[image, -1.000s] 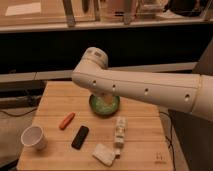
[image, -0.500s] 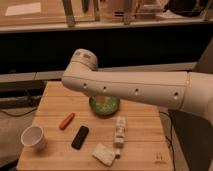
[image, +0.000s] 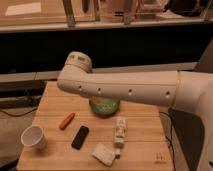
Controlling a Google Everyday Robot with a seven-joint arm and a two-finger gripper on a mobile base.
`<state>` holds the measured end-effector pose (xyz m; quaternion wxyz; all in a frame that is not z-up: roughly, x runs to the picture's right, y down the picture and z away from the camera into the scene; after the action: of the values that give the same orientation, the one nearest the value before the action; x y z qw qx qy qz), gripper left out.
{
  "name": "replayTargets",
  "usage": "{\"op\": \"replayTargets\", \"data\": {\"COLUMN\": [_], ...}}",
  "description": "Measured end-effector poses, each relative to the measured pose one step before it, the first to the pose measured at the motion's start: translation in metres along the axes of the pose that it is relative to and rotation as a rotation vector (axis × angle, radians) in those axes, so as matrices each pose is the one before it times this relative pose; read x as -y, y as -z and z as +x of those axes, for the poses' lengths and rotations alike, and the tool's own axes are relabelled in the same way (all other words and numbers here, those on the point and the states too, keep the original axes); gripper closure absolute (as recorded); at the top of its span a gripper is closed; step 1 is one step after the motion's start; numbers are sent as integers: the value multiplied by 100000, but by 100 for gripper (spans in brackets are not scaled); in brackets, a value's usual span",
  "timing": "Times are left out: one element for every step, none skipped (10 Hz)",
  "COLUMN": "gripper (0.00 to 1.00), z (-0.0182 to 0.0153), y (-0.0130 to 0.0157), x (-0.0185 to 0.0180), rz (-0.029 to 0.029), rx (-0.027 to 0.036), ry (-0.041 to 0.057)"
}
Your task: Pick up the ceramic cup
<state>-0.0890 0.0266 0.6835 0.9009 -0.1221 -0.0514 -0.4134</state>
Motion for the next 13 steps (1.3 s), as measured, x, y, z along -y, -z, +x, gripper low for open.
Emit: {"op": "replayTargets", "data": {"gripper": [20, 20, 20, 20, 20, 20, 20, 20, 20, 20, 20, 20, 20], "z": [42, -365, -529, -106, -231, -326, -139, -156, -226, -278, -69, 75, -282], "y": [-78, -126, -112, -127, -66, -96, -138, -131, -141, -194, -119, -256, -195], "x": [54, 302, 429, 77, 280, 283, 261, 129, 189, 242, 148, 290, 632], "rz": [573, 778, 1075, 509, 1070, 1155, 1162, 578, 739, 854, 743, 946, 1303], "rx": [171, 549, 633, 231, 476, 760, 726, 388, 527, 460, 327, 390, 511], "ry": [1210, 661, 965, 156, 296, 915, 1180, 587, 788, 839, 814, 1350, 2042]}}
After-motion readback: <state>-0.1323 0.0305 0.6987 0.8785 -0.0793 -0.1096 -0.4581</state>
